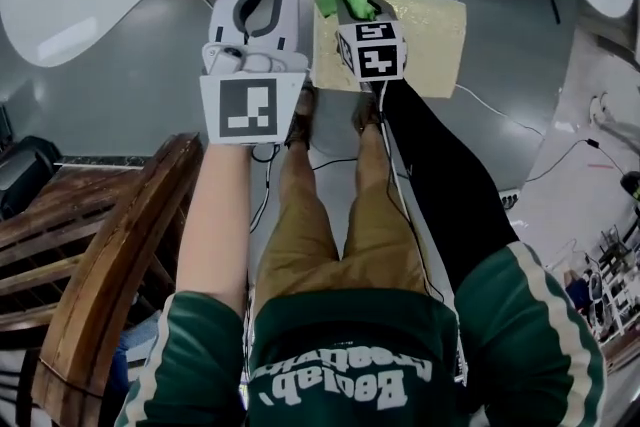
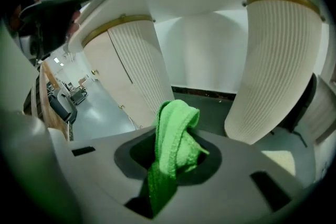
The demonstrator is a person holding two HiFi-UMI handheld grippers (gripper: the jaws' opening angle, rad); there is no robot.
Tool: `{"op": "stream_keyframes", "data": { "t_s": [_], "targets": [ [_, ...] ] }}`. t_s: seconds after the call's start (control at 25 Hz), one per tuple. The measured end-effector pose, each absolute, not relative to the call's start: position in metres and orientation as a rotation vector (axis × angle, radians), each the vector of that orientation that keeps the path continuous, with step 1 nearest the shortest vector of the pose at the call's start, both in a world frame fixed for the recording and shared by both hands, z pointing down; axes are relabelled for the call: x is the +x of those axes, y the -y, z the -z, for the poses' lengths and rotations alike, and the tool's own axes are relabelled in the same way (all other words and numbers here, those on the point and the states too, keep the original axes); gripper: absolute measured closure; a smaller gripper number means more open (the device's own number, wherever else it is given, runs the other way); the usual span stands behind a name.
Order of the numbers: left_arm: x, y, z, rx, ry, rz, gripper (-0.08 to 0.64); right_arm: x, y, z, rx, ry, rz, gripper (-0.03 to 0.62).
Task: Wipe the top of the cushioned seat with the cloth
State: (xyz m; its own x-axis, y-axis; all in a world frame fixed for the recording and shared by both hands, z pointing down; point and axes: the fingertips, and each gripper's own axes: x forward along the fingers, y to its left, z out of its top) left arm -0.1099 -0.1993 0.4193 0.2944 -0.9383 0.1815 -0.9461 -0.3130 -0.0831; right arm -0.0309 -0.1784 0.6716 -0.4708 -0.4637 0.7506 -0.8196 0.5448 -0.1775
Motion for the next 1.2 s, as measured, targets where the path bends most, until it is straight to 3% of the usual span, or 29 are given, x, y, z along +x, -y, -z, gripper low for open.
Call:
{"op": "stream_keyframes", "data": {
  "t_s": [0.2,0.6,1.2],
  "targets": [
    [-0.121,0.192,-0.435,2.491,1.813,-0.371,0.545,-0.045,0.162,-0.721,0.878,1.993,-0.757,0.514],
    [-0.102,0.198,-0.442,2.481,1.784,-0.364,0.545,-0.008,0.169,-0.725,0.835,1.965,-0.639,0.514],
    [-0.011,0.222,-0.444,2.528,1.712,-0.377,0.546,0.191,0.203,-0.727,1.019,1.821,-0.631,0.515]
  ]
}}
